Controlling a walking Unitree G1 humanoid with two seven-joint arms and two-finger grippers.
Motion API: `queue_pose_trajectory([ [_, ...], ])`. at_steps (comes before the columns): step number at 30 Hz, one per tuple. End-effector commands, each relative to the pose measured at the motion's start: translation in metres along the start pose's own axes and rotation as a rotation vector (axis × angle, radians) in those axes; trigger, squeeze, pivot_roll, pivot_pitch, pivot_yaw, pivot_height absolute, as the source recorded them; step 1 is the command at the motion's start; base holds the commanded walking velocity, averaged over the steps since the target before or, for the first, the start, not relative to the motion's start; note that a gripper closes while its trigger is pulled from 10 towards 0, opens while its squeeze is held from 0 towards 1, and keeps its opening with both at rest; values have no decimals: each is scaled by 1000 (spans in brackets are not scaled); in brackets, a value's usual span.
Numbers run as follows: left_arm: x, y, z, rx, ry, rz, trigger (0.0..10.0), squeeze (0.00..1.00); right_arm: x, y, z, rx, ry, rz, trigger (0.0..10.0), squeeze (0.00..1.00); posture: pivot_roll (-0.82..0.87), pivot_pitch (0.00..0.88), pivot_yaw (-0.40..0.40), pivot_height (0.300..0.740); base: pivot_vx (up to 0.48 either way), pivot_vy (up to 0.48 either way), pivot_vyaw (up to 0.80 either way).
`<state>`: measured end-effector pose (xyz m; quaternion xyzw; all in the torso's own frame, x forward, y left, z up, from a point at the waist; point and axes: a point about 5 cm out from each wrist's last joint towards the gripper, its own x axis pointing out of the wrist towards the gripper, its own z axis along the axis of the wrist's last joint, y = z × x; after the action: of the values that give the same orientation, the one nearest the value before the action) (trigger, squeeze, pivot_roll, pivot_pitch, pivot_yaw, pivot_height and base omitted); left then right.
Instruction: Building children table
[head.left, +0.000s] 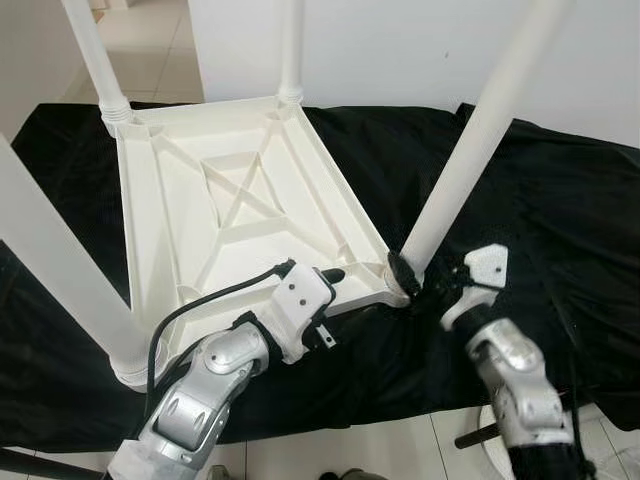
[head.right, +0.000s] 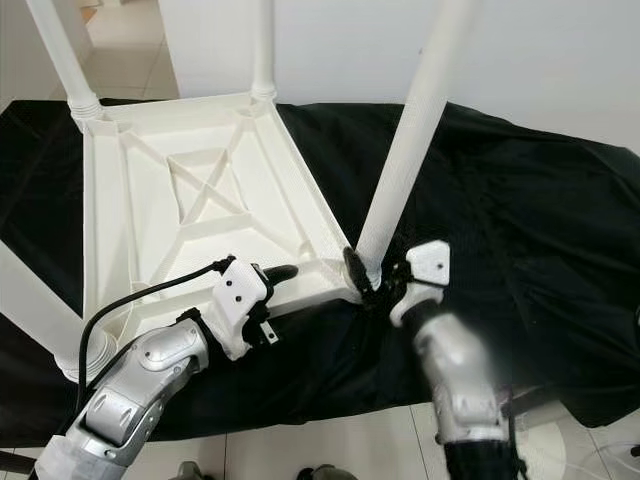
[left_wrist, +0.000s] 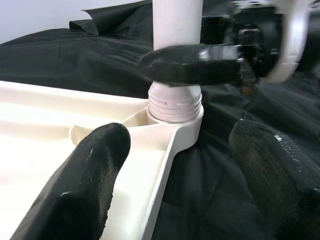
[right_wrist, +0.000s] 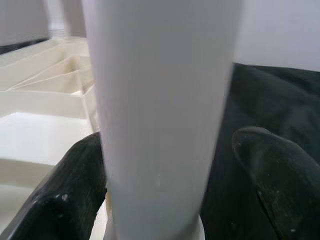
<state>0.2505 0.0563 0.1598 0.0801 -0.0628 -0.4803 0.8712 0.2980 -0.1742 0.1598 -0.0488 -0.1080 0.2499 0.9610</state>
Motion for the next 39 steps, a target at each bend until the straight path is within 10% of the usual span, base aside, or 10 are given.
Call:
queue_pose_trajectory([
  [1, 0, -1, -3, -5, 10, -16, 10000, 0, 1, 3, -6, -3, 22, 43, 10000, 0, -59, 113, -46, 740, 0, 0, 0],
  [3, 1, -1, -3, -4, 10, -17, 10000, 0, 6, 2, -7, -22, 26, 70, 8824, 0, -58, 110, -45, 740, 0, 0, 0],
  [6, 2, -2, -2, -4, 6, -21, 10000, 0, 14, 4, -10, -41, 53, 157, 1647, 0, -55, 105, -45, 740, 0, 0, 0],
  [8, 2, -2, -2, -3, 5, -22, 10000, 0, 15, 5, -11, -41, 58, 174, 1647, 0, -55, 105, -45, 740, 0, 0, 0],
  [9, 2, -2, -2, -2, 5, -21, 10000, 0, 16, 4, -13, -47, 65, 196, 0, 0, -52, 102, -47, 740, 0, 0, 0],
  [17, 2, -2, -1, 1, 1, -10, 10000, 0, 12, -1, -18, -36, 82, 235, 0, 0, -57, 101, -71, 740, 0, 0, 0],
  [18, 2, -2, -2, 0, 0, -9, 10000, 0, 11, -1, -19, -27, 82, 227, 4667, 0, -68, 105, -76, 740, 0, 0, 0],
  [19, 2, -2, -2, 0, 0, -9, 10000, 0, 11, -1, -19, -27, 82, 227, 4667, 0, -68, 105, -76, 740, 0, 0, 0],
  [20, 1, -3, -2, -2, 0, -8, 10000, 0, 9, -1, -18, -13, 79, 209, 10000, 0, -68, 105, -76, 740, 0, 0, 0],
  [39, 0, -7, -3, -8, 8, -35, 10000, 0, -3, 21, -12, 59, 22, -208, 10000, 0, -73, 121, -48, 740, 0, 0, 0],
])
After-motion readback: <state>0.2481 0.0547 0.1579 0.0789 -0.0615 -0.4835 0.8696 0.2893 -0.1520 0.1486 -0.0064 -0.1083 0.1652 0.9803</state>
